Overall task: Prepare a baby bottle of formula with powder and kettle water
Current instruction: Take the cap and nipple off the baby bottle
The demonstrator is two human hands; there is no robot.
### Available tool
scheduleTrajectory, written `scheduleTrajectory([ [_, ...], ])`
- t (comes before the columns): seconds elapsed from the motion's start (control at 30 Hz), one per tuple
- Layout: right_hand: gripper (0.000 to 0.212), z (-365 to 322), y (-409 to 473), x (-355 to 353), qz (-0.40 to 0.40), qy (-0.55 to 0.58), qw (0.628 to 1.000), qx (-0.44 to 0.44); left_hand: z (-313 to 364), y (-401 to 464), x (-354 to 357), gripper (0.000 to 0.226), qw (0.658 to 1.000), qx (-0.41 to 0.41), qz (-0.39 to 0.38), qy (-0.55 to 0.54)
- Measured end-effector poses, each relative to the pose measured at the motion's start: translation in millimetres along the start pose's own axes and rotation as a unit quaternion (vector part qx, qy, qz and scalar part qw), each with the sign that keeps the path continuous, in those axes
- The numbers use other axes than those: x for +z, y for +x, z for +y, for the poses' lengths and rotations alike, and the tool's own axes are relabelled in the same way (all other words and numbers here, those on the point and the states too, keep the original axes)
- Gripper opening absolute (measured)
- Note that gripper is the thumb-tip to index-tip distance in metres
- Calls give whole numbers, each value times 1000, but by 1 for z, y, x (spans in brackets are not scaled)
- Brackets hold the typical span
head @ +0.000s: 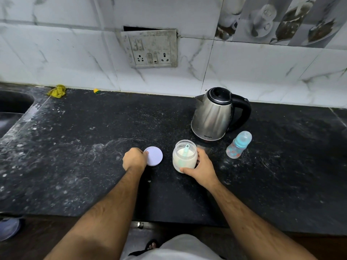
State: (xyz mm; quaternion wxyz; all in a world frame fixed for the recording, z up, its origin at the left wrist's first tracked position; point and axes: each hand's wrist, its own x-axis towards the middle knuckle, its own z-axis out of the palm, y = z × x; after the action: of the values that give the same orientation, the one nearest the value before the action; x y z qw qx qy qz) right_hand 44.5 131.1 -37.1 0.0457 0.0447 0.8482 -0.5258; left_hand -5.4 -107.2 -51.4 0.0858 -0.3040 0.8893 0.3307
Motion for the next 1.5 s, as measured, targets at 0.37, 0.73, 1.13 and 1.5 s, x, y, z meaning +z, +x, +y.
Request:
scheduleTrajectory([
  [0.37,83,3,18,10,-56,-25,998,-6,-16,5,-2,14,994,-6,-26,-108],
  [0.73,88,-5,26,10,-82,-68,994,-10,-30,-2,-2,17,994,22,20,-107],
  [1.13,57,28,-9,-26,49,-96,994,4,-28,-81,18,9,972,194,-32,-132],
  [1.5,6,62,-15,-96,195,-67,975,81,38,-134,72,14,933,297,-148,-138],
])
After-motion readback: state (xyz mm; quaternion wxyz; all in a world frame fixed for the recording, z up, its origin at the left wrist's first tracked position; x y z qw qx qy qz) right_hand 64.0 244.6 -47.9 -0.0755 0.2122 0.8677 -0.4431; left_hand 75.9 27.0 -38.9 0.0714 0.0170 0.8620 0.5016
